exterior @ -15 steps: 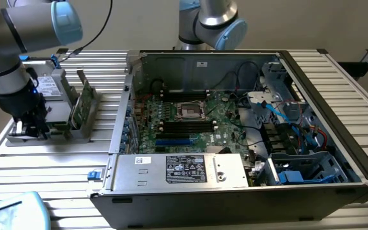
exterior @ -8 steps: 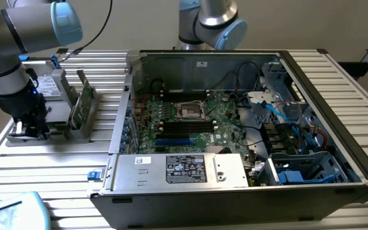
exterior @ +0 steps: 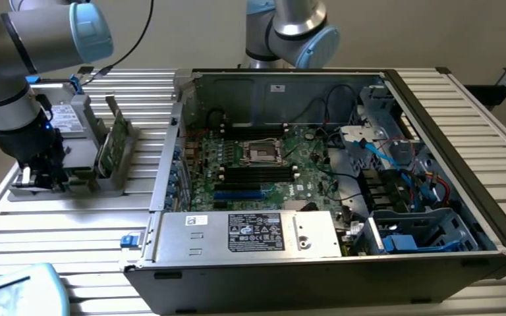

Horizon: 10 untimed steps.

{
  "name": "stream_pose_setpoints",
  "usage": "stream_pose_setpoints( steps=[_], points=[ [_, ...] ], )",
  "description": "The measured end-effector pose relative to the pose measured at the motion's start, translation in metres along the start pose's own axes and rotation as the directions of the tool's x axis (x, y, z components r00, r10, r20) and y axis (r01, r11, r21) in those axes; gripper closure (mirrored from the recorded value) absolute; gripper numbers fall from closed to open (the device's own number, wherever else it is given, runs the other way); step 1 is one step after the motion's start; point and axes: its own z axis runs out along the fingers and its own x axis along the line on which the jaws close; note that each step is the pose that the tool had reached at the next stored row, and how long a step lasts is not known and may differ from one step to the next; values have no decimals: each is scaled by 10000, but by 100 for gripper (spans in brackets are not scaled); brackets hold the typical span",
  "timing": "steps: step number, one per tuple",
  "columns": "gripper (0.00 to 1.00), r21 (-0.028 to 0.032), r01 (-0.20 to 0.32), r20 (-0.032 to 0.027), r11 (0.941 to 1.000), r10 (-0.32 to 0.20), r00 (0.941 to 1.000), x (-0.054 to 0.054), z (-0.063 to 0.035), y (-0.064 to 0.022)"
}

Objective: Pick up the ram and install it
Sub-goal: 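Pick up the ram and move it above insertion slot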

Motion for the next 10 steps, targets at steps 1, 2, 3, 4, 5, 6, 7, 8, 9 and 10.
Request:
stream_pose_setpoints(
  steps=[1,2,3,4,5,6,7,8,9,10],
  points=[
    [69,0,-2,0,10000,2,10000,0,0,0],
    [69,1,-2,1,10000,2,10000,0,0,0],
    [69,2,-2,2,10000,2,10000,0,2,0],
    [69,2,-2,4,10000,2,10000,1,7,0],
    [69,2,-3,6,10000,3,10000,1,11,0],
    [69,1,-2,6,10000,2,10000,1,11,-1],
    [69,1,-2,6,10000,2,10000,1,11,-1],
    [69,1,-2,7,10000,2,10000,1,11,-1],
    [69,1,-2,7,10000,2,10000,1,11,-1],
    [69,1,-2,7,10000,2,10000,1,11,-1]
  ],
)
